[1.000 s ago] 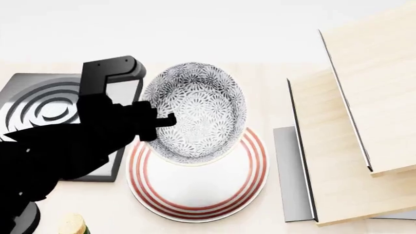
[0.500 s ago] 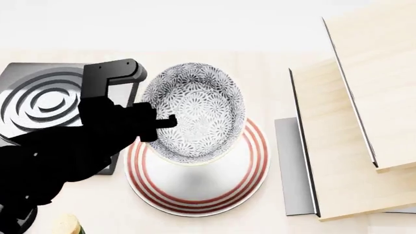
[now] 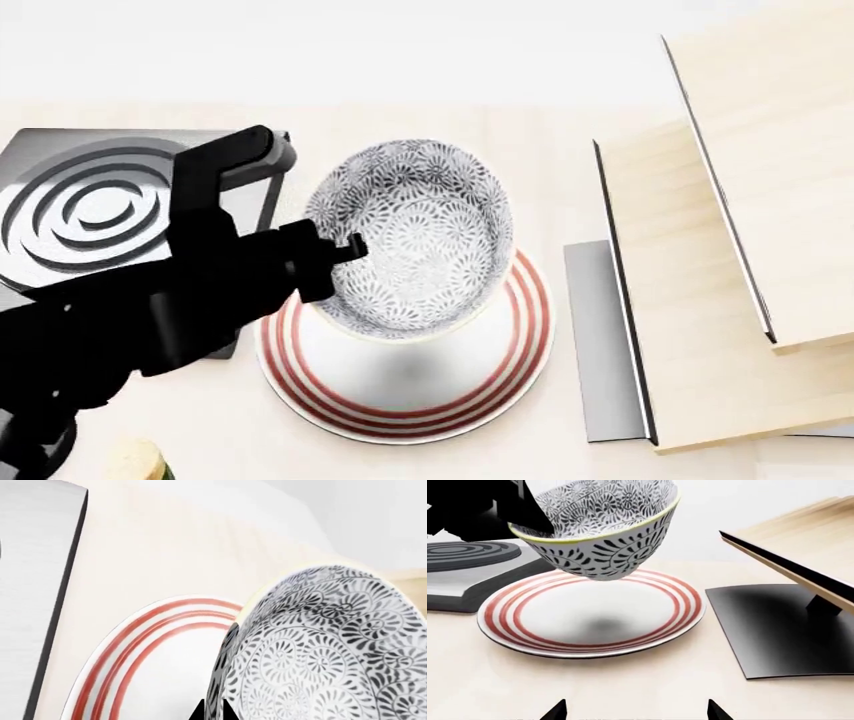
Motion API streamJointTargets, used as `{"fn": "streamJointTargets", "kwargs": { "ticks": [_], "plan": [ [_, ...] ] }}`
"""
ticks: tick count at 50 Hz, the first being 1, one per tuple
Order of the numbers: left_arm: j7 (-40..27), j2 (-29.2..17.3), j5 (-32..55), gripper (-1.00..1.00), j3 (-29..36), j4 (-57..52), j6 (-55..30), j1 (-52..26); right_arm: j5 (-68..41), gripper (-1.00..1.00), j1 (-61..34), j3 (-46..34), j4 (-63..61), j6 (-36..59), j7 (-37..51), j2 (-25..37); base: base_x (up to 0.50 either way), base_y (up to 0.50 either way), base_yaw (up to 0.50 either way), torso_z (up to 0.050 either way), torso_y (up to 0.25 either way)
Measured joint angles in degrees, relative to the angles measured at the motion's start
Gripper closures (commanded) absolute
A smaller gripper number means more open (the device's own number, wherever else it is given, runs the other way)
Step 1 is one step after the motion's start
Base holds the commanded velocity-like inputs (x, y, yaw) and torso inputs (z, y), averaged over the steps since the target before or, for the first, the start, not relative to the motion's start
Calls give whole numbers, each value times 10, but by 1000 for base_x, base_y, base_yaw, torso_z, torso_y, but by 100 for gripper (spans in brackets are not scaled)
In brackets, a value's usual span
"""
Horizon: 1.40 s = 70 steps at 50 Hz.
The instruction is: Pick up the akita bowl and put it on the plate.
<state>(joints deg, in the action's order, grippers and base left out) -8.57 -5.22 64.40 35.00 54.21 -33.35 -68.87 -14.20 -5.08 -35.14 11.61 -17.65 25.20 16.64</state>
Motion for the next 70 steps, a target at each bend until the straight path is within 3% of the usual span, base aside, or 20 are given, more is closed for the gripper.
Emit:
{"fn": "streamJointTargets", "kwargs": {
  "ticks": [13, 51, 70],
  "plan": [
    [9, 7, 21, 100, -15, 36, -7, -7, 0, -100, -2, -2, 4, 0, 0, -1, 0, 0, 0, 0, 0],
    [19, 35, -7, 100, 28, 120, 19, -21, -1, -100, -5, -7, 10, -7, 2, -2, 0, 0, 0, 0, 0],
    [33, 48, 56, 100, 111, 167, 77, -42, -2, -100, -6, -9, 12, -9, 2, -1, 0, 0, 0, 0, 0]
  ]
}}
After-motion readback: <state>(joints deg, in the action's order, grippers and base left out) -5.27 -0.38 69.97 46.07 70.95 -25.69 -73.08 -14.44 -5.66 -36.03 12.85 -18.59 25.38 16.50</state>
